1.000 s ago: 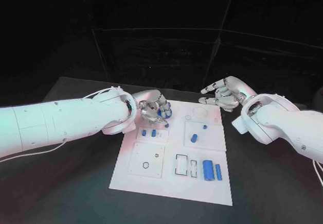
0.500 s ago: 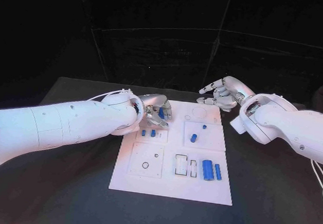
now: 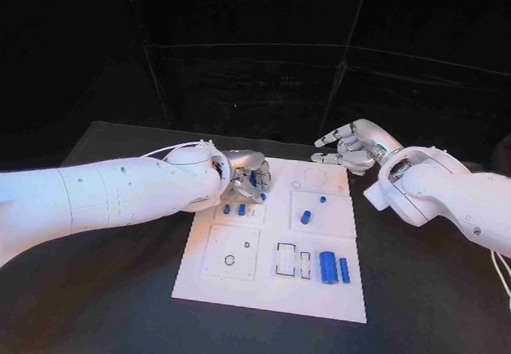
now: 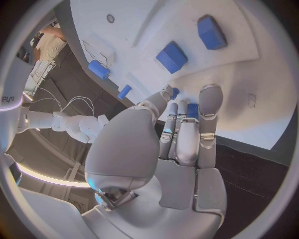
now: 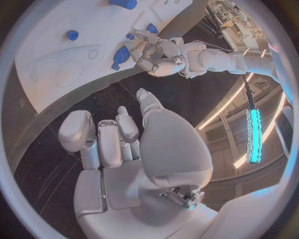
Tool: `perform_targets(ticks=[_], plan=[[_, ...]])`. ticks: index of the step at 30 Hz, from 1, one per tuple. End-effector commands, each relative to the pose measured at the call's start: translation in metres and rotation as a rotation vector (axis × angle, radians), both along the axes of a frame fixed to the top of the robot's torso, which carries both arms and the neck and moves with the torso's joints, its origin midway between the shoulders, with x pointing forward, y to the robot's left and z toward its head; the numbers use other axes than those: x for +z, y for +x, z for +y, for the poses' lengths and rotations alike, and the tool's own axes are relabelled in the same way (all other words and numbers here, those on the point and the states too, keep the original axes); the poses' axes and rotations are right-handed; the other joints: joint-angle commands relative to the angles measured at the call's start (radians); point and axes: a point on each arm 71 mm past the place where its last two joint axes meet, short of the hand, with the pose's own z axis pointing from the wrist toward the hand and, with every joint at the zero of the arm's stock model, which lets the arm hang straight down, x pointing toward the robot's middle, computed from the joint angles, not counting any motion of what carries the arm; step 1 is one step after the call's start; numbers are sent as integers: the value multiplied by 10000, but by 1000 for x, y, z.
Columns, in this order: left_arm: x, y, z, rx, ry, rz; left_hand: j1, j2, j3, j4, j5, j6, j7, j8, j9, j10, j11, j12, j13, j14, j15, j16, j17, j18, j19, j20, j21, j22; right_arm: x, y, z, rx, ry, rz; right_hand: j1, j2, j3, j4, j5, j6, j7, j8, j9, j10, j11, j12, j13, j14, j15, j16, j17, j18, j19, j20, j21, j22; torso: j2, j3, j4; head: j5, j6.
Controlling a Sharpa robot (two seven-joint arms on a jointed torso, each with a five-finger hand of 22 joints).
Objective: Assemble the parts on the task board
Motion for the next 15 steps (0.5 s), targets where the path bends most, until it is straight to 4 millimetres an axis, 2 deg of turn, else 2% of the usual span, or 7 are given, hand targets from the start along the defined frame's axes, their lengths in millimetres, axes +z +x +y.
perform_targets(ticks=[1, 15], plan=[[-3, 1, -2, -136, 487, 182, 15, 126, 113, -16, -39, 127, 20, -54, -51, 129, -8, -102, -85, 109, -26, 43, -26, -178, 91, 2, 83, 65, 2, 0, 0, 22, 32, -36, -22, 44, 32, 52, 50, -56, -13, 35, -2, 1, -28, -36, -9, 352, -96, -29, -1, 105, -6, -15, -28, -5, 1, 0, 8, -3, -15], [-5, 1, -7, -318, 640, 372, -87, 177, 346, -82, -44, 329, -14, -175, -207, 457, -48, -263, -366, 119, -59, 72, -128, -225, 143, -24, 381, 417, 1, 0, 0, 26, 20, 4, -21, 45, 33, 53, 54, -56, -12, 36, -2, 3, -28, -34, -8, 352, -96, -31, -2, 106, -6, -15, -29, -8, -9, 0, 15, -34, -38]])
